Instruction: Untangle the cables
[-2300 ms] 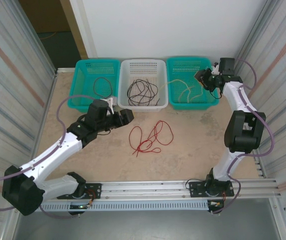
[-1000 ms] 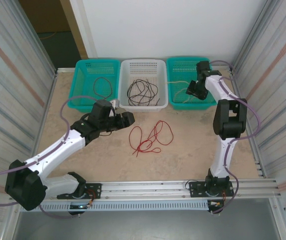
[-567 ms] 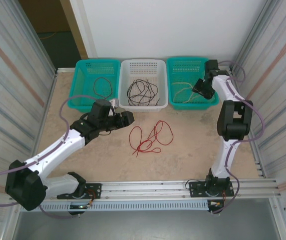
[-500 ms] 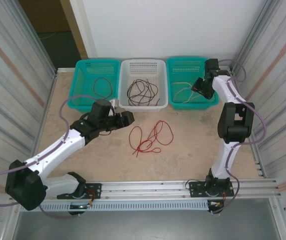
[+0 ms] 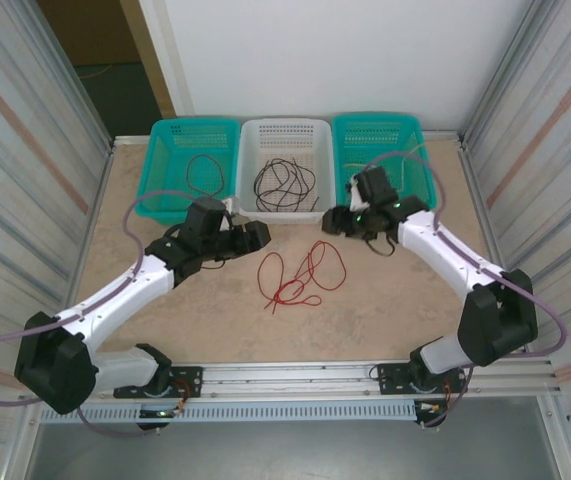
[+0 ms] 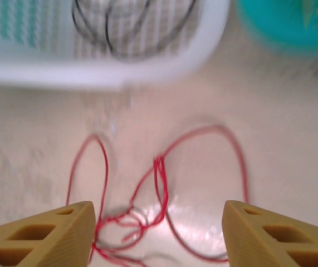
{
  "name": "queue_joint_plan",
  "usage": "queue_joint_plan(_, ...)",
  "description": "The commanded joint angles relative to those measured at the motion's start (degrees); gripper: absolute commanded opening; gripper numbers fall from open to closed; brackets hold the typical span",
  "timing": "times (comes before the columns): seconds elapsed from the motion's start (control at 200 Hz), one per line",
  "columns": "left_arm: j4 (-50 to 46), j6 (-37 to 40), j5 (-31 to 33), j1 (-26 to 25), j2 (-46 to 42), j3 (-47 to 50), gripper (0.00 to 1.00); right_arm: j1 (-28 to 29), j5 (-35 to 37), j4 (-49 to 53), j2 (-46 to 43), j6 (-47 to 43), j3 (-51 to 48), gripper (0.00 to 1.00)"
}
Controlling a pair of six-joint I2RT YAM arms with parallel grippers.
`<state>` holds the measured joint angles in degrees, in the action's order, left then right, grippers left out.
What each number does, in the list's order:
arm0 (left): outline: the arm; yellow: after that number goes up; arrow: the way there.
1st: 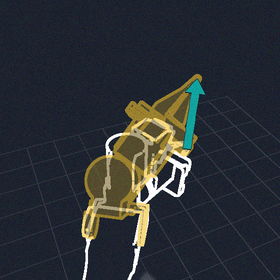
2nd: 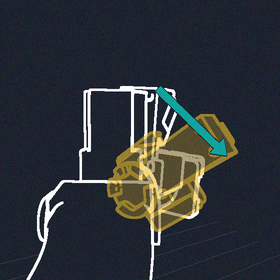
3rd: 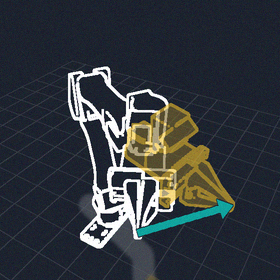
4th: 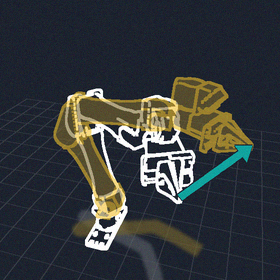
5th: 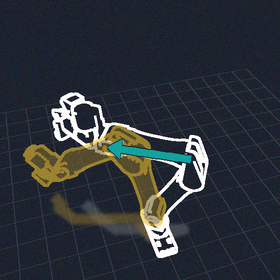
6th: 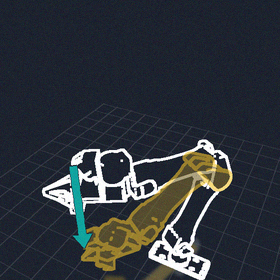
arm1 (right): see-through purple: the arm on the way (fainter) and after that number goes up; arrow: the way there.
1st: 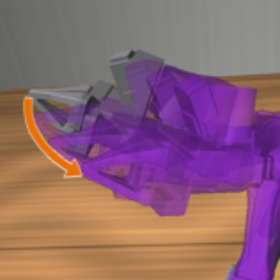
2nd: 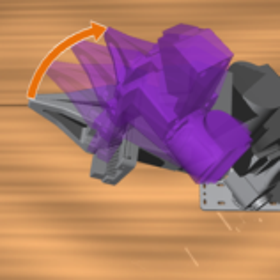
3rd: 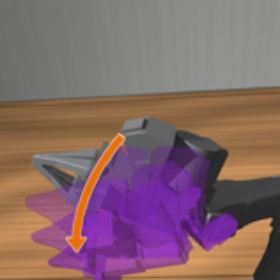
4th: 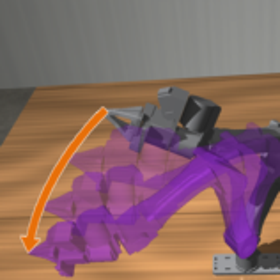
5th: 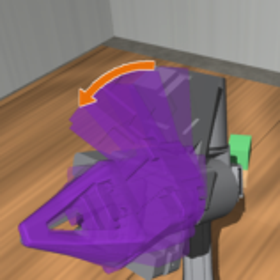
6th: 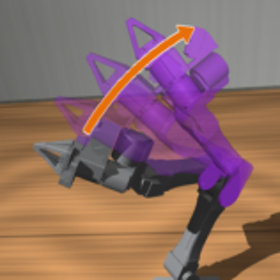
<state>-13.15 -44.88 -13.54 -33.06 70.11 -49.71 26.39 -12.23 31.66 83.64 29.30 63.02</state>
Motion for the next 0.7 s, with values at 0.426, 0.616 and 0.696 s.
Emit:
queue_joint_plan(0.426,-0.38,-1.45,0.53,0.28,-4.28,1.06,0.68,4.72,-0.11,-4.09,11.49,2.61,2.44,0.09)
queue_joint_plan(0.616,1.99,-1.12,-1.72,0.28,-4.62,1.66,0.67,7.21,4.55,-0.12,1.35,-3.58,4.60,0.00)
queue_joint_plan(0.696,5.61,-1.05,-3.76,0.19,-4.16,1.81,0.65,9.39,6.95,2.82,-3.06,-6.48,5.86,0.00)
